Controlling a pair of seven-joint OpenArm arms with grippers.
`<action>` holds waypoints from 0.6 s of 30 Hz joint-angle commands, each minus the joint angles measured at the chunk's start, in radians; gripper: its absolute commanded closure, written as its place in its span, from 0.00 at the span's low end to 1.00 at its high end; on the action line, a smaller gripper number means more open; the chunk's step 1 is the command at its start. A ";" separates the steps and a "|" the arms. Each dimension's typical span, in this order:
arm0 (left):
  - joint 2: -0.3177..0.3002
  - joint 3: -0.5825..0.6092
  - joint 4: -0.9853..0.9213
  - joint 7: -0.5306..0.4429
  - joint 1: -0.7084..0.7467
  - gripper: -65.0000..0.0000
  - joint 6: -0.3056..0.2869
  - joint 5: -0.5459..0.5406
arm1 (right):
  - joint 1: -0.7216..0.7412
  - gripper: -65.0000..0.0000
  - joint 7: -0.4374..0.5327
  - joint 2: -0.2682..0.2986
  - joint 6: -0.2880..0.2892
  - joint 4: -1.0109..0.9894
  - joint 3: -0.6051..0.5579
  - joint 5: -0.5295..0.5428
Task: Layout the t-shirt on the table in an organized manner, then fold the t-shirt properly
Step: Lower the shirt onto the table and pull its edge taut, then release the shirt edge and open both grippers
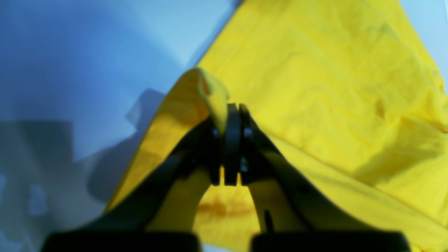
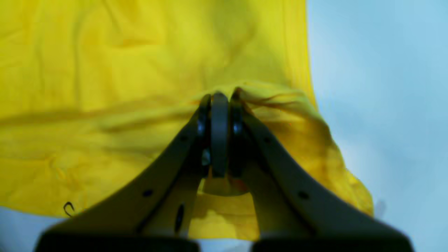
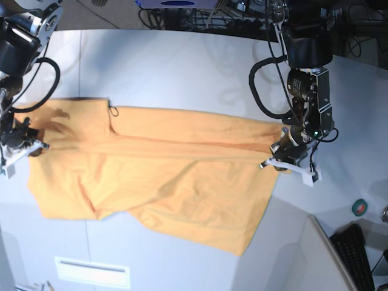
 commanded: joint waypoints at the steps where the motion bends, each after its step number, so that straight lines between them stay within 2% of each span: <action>1: -0.013 0.003 0.003 -0.034 -0.021 1.00 -0.003 -0.005 | 0.018 1.00 0.017 0.019 -0.006 0.015 0.002 0.008; 5: -0.013 -0.001 -0.014 -0.050 -0.024 1.00 0.043 -0.006 | 0.018 1.00 0.017 0.019 -0.006 0.015 0.002 0.008; 9: -0.013 -0.006 -0.014 -0.049 -0.028 1.00 0.045 -0.006 | 0.018 0.99 0.017 0.019 -0.006 0.021 0.006 0.008; 12: -0.013 -0.008 -0.011 -0.049 -0.028 1.00 0.048 -0.006 | 0.018 0.62 0.037 0.019 -0.006 0.024 0.013 0.013; 14: -0.013 -0.009 -0.006 -0.050 -0.028 0.76 0.049 -0.008 | 0.010 0.44 0.094 0.014 -0.006 0.056 0.015 0.014; 17: -0.014 -0.011 0.005 -0.050 -0.028 0.39 0.049 -0.013 | -0.042 0.41 0.161 0.007 -0.006 0.138 0.015 0.016; 18: -0.014 -0.011 0.023 -0.050 -0.022 0.31 0.049 -0.013 | -0.061 0.41 0.166 0.002 -0.006 0.173 0.015 0.016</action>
